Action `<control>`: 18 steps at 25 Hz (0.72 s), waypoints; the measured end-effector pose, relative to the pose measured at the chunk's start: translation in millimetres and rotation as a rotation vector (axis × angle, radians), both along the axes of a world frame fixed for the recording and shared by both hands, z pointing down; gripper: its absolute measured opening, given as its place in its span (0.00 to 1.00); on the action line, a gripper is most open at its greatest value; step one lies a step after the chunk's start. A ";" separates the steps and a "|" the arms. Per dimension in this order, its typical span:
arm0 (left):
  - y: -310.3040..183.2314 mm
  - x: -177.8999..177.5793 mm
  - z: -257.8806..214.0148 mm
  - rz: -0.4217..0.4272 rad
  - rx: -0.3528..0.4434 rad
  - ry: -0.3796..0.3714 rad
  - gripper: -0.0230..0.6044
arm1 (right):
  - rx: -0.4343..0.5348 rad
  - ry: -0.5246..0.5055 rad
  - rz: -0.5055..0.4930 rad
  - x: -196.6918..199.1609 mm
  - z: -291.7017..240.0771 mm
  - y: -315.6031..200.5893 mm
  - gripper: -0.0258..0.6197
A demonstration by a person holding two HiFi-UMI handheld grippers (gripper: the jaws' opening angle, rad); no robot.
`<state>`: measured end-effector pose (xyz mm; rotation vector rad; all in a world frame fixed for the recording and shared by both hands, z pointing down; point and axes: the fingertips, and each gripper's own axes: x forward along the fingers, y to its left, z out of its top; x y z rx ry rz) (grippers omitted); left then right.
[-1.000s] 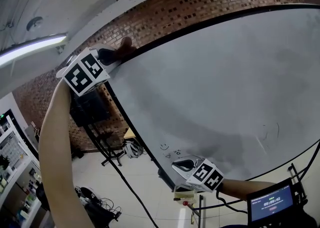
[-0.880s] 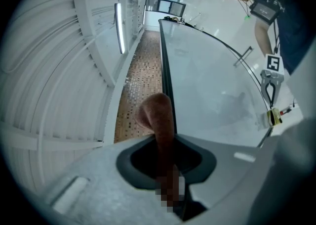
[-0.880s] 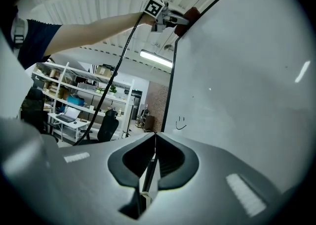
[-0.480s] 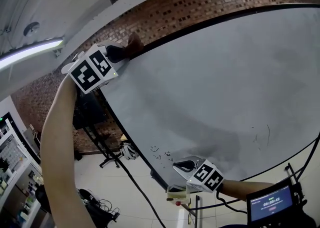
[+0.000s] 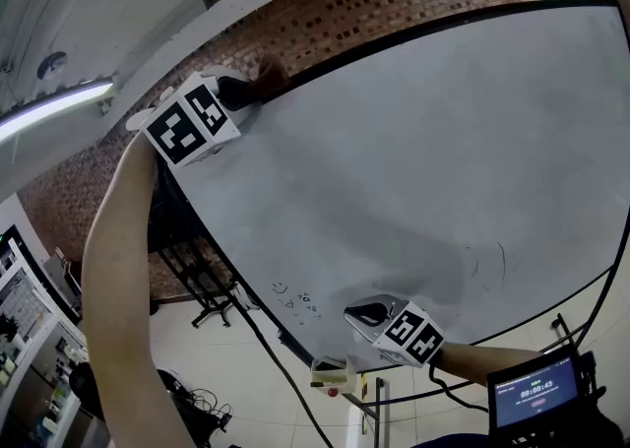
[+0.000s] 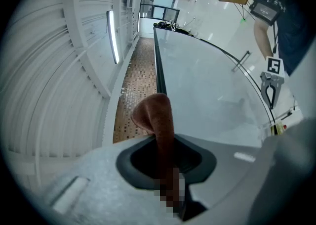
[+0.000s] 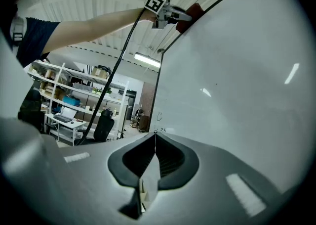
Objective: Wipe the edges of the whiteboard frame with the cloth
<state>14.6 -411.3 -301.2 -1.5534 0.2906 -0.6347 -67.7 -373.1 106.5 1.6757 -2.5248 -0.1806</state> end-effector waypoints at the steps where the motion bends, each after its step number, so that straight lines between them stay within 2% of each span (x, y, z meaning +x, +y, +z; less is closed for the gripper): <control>1: 0.1 1.4 0.0 0.004 -0.003 0.000 0.14 | 0.001 0.000 0.007 1.8 1.2 -1.4 0.06; 6: 15.1 22.8 -1.6 0.028 -0.010 0.001 0.14 | -0.002 -0.014 0.019 16.2 4.2 11.0 0.06; 9: 51.8 53.2 3.1 0.043 -0.018 -0.008 0.14 | -0.011 -0.034 0.030 41.9 7.9 48.3 0.06; 12: 100.5 72.3 8.9 0.066 -0.064 -0.019 0.14 | -0.022 -0.044 0.069 69.7 16.2 90.4 0.06; 15: 149.9 75.8 12.5 0.199 -0.170 0.015 0.14 | -0.035 -0.079 0.091 86.3 26.1 117.2 0.06; 18: 192.7 62.6 33.3 0.399 -0.355 0.055 0.14 | -0.064 -0.145 0.116 101.0 43.3 125.1 0.06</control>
